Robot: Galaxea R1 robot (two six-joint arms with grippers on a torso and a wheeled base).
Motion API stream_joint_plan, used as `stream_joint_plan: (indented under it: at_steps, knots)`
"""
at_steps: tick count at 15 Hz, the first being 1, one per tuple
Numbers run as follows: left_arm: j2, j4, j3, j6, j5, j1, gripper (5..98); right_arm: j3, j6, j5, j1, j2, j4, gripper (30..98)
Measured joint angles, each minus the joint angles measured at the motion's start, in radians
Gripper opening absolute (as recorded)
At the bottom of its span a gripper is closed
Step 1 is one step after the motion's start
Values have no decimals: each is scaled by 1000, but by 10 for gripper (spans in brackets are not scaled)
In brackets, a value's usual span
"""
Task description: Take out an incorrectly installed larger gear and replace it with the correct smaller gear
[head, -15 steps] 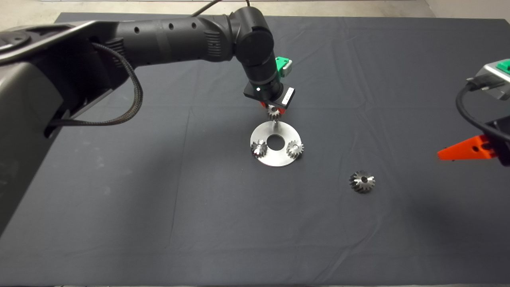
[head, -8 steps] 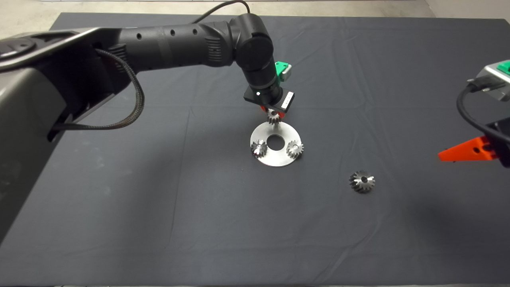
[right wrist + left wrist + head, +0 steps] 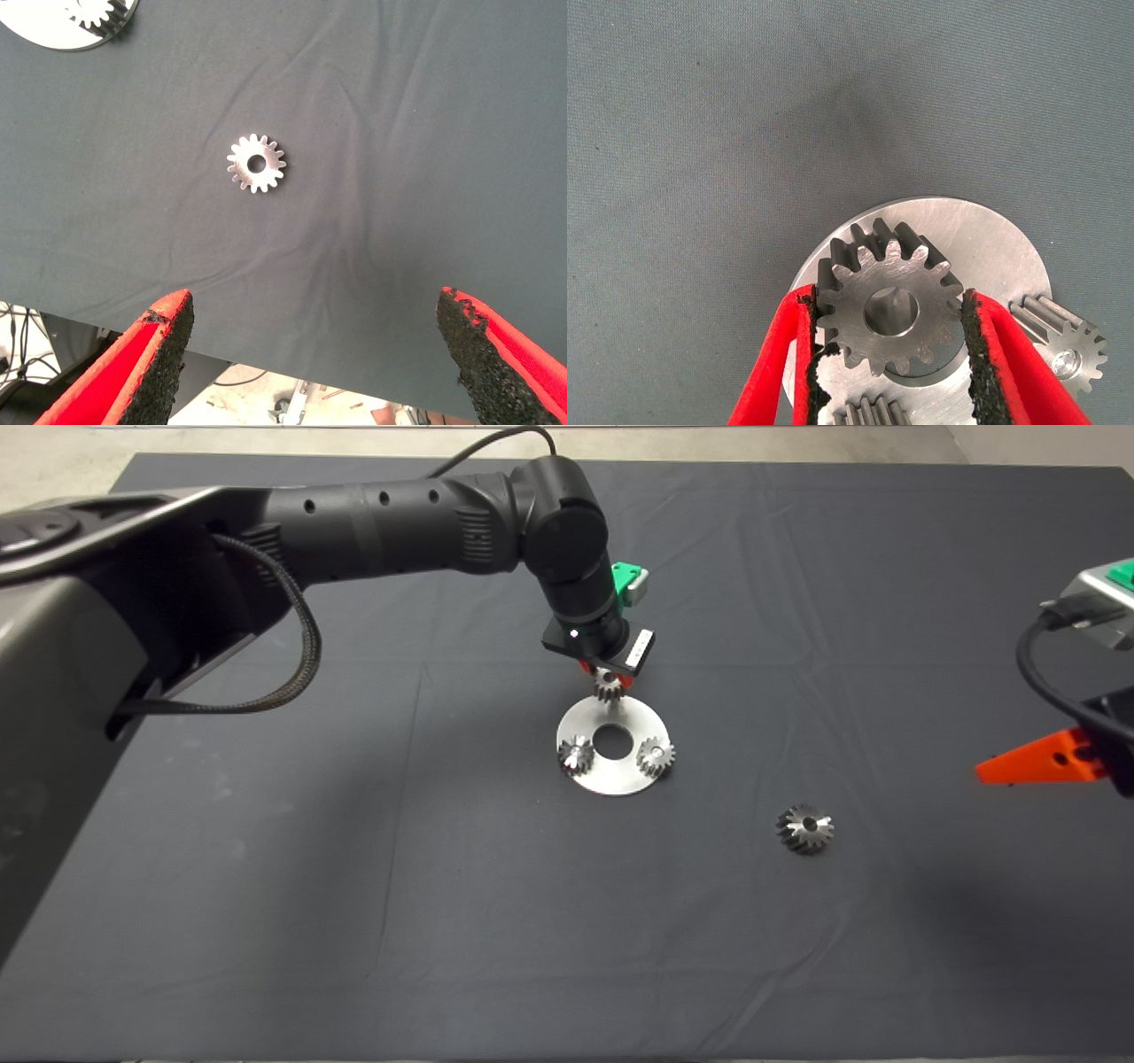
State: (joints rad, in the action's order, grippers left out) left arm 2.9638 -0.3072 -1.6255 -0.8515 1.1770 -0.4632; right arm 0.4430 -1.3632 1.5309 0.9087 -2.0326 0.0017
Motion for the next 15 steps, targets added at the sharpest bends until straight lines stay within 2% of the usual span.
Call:
stream_joint_plan:
  at_steps: [4, 7, 15]
  knots:
    - [0, 0, 0, 0, 0, 0, 315, 0, 0, 0, 0, 0, 0, 729]
    - [0, 0, 0, 0, -20, 2, 315, 0, 0, 0, 0, 0, 0, 729]
    - [0, 0, 0, -1, -23, 12, 315, 0, 0, 0, 0, 0, 0, 729]
